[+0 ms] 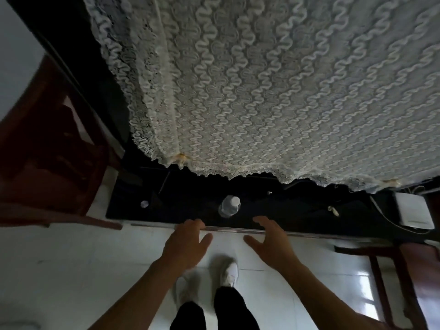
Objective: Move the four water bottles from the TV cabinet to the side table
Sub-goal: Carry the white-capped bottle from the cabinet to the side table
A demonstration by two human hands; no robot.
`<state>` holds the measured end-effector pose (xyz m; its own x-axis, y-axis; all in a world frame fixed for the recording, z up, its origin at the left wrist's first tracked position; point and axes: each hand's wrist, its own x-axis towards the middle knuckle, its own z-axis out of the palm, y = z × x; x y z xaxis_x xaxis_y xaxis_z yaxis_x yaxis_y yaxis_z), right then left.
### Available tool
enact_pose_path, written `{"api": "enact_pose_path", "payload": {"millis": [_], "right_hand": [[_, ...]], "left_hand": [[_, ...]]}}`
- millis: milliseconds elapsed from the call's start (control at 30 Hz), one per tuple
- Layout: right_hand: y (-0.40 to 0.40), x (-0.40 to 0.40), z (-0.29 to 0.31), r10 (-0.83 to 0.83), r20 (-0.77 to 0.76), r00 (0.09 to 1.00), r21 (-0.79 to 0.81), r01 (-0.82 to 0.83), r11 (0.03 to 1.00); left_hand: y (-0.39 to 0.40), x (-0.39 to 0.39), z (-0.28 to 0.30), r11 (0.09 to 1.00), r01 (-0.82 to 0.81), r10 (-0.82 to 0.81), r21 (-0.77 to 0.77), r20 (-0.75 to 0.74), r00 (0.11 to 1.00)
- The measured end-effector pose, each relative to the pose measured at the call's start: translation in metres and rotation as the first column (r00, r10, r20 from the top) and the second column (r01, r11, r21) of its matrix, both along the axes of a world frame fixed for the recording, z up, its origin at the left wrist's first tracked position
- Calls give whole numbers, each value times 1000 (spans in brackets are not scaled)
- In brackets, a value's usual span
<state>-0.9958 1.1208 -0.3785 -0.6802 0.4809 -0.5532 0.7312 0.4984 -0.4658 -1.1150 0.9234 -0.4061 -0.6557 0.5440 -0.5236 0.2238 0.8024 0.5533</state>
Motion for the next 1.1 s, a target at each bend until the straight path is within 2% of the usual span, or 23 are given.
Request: {"api": "enact_pose_path", "payload": {"millis": [133, 333, 500, 600, 867, 1100], "right_hand": [[10, -29, -61, -36, -68, 997, 6, 37, 999], [23, -55, -146, -57, -122, 991, 63, 65, 996], [26, -66, -198, -95, -225, 970, 52, 109, 993], [28, -72, -217, -131, -313, 941, 20, 145, 989], [36, -85, -226, -94, -386, 918, -13, 96, 995], [50, -68, -189, -70, -430, 900, -20, 68, 997]], "left_hand": [[9, -12, -56, 998, 52, -53, -44, -28, 998], [29, -16, -138, 997, 60, -58, -44, 26, 998], [43, -20, -191, 999, 41, -41, -5, 36, 999], [44, -24, -211, 1000, -23, 22, 16, 47, 999], [34, -30, -209, 998, -47, 46, 36, 32, 998], [49, -33, -170, 992, -63, 65, 106, -22, 998]]}}
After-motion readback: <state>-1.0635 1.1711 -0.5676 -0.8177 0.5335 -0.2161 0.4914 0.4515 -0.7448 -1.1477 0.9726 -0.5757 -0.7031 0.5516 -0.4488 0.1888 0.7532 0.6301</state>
